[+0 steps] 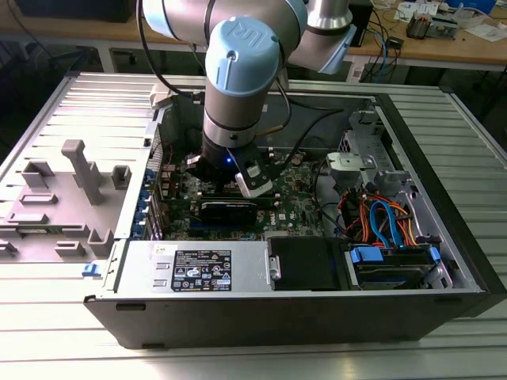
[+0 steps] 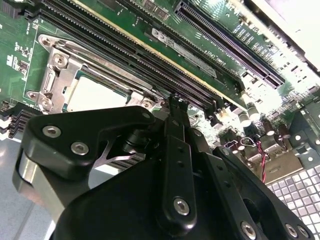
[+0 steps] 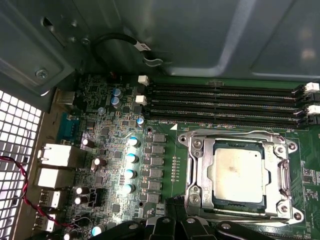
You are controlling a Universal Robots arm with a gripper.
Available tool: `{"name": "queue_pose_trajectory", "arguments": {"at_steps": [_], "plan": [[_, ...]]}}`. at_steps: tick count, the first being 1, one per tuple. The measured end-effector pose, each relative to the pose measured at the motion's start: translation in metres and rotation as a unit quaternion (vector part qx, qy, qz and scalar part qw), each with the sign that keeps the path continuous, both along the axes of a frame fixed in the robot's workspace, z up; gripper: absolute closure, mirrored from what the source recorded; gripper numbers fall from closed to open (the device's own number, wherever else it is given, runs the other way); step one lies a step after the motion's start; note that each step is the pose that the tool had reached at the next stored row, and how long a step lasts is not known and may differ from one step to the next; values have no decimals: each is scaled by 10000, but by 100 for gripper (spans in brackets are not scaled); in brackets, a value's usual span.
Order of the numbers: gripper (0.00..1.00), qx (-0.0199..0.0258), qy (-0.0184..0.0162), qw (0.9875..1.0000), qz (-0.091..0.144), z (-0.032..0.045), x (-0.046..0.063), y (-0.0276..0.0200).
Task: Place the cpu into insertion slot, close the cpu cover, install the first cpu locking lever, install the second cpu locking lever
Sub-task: 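Install the second cpu locking lever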
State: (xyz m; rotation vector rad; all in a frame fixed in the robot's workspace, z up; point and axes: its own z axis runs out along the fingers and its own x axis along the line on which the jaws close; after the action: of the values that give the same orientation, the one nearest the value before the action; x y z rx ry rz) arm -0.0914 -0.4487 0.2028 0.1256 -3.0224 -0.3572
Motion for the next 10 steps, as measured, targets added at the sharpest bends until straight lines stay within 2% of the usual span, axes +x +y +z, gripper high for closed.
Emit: {"name": "queue_pose_trajectory", "arguments": {"at_steps": [10], "plan": [[89, 50, 0, 10000, 2, -22, 0, 5]]}}
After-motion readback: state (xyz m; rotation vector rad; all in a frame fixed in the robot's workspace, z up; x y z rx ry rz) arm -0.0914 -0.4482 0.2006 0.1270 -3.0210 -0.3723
